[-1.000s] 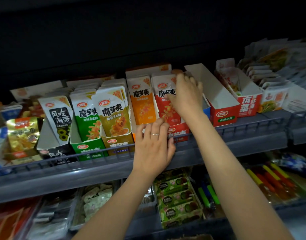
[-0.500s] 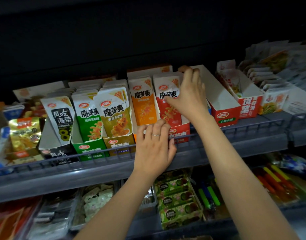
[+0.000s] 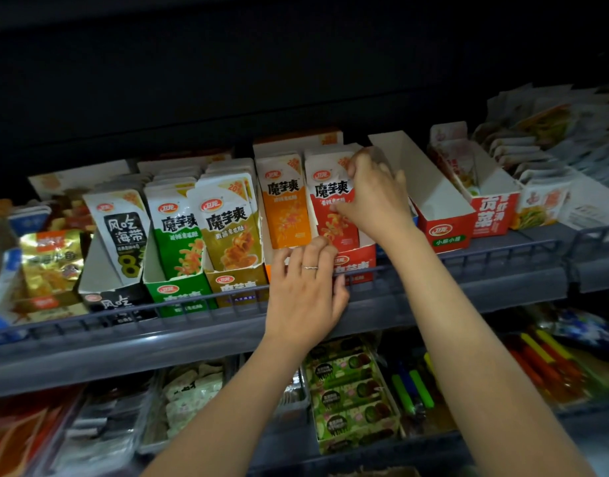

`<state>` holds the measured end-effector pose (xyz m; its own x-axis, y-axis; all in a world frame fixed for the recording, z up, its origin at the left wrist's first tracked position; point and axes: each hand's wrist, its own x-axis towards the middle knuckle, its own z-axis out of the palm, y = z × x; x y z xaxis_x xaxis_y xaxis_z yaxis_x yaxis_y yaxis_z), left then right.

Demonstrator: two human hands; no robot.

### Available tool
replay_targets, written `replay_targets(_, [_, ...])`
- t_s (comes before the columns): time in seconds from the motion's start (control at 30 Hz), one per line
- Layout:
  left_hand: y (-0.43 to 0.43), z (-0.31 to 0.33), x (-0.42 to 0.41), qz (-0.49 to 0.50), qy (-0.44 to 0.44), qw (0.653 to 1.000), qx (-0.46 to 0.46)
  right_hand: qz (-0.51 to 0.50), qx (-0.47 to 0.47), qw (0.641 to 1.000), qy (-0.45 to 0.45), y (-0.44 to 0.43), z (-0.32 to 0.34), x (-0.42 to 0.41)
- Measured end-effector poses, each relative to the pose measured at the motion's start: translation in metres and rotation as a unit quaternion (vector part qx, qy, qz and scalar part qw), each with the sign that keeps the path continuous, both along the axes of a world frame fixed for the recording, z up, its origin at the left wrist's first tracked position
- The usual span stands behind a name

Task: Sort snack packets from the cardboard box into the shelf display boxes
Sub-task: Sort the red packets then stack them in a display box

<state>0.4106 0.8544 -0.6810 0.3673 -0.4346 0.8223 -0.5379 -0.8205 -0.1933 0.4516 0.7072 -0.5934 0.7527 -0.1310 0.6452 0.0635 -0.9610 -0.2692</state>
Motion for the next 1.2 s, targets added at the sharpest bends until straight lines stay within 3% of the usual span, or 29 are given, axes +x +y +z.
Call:
replay_targets(0.27, [0.005,0.013,-0.011,0.003,0.066,0.997,0.025,0.037,0.001,0.997,-0.069,0.031,0.004,-0.056])
replay_targets(0.4, [0.033,0.013,-0.029,-0.025,0.082,0.991,0.104,0.117,0.010,0.986,-0.119,0.051,-0.019,-0.103])
replay_targets(0.53, [0.094,-0.014,-0.071,-0.094,0.095,0.971,0.197,0.226,-0.073,0.962,-0.137,0.058,-0.073,-0.136])
replay_targets(0.73, [0.166,-0.081,-0.138,-0.092,0.261,0.915,0.293,0.375,-0.224,0.899,0.015,0.081,-0.183,-0.169])
replay_targets(0.83, [0.194,-0.107,-0.163,-0.079,0.368,0.884,0.278,0.457,-0.326,0.817,0.132,0.096,-0.237,-0.187])
replay_targets(0.93, [0.216,-0.128,-0.186,-0.067,0.493,0.834,0.237,0.468,-0.391,0.720,0.331,0.122,-0.274,-0.207])
replay_targets(1.13, [0.258,-0.186,-0.229,-0.014,0.606,0.778,0.165,0.342,-0.278,0.648,0.621,0.148,-0.348,-0.237])
replay_targets(1.2, [0.268,-0.199,-0.233,-0.002,0.639,0.751,0.163,0.297,-0.199,0.645,0.675,0.152,-0.372,-0.248])
